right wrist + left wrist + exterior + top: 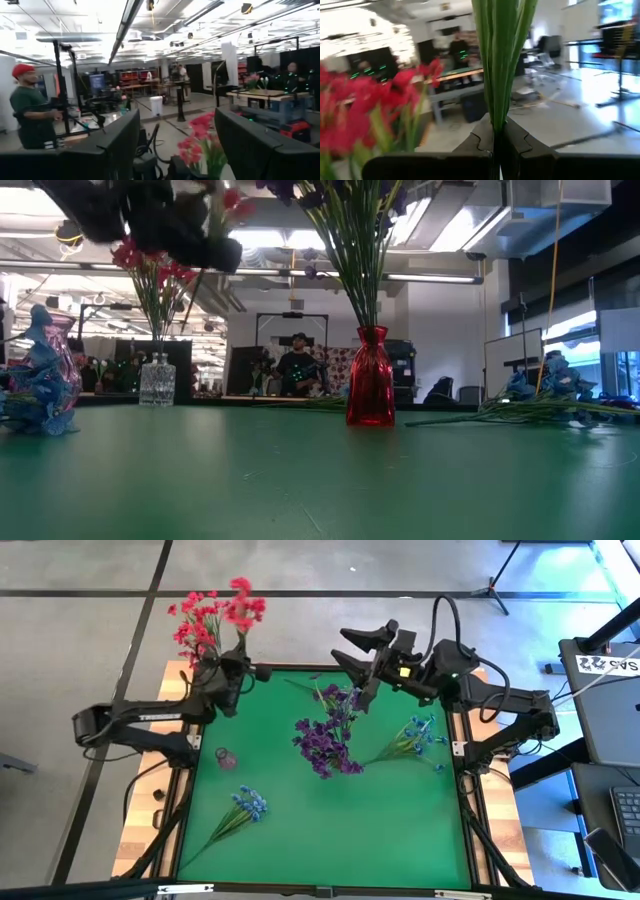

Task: Sort flowers into vase by color
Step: Put the red flowers into the transparent vase

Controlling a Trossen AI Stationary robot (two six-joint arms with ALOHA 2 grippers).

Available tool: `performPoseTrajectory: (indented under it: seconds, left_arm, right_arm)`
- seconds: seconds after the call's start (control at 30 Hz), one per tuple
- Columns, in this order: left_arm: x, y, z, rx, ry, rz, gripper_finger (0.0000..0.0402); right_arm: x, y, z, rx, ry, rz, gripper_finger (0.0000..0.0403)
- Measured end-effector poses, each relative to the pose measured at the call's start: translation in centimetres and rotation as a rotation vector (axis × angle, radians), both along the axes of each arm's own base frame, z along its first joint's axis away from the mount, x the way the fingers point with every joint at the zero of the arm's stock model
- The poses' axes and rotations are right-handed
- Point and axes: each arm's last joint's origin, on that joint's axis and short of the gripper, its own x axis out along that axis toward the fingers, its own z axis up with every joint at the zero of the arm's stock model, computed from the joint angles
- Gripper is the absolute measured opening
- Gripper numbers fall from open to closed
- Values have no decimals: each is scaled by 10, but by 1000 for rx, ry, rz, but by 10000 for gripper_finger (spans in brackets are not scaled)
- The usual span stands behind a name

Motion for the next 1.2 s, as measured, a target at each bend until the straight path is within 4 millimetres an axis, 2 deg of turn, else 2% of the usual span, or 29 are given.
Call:
performPoseTrajectory:
  seconds: [0.17, 0.3, 0.4, 0.57, 0.7, 0.83, 1.0, 1.2]
  left_arm:
    - [-1, 10, -16, 31, -76, 119, 0]
    - [9, 11, -23, 31, -35, 117, 0]
    - [15, 8, -25, 38, 38, 116, 0]
    - [11, 4, -13, 100, -74, 151, 0]
    - [7, 6, -8, 124, -61, 178, 0]
    - [0, 16, -8, 130, -42, 220, 0]
    - [-7, 27, -9, 137, -23, 252, 0]
    - [-6, 30, -13, 120, -54, 239, 0]
  right_arm:
    - [-6, 0, -2, -7, 56, -2, 257]
    - [-32, 1, 6, 11, 107, 3, 257]
    - [-44, 1, -5, 12, 174, 3, 257]
    - [-52, 1, -59, 22, 302, -17, 257]
    - [-52, 0, -116, 44, 348, -40, 257]
    - [-48, 0, -167, 93, 343, -19, 257]
    - [-51, 1, -205, 126, 354, -10, 257]
    - [-54, 0, -226, 128, 378, -25, 257]
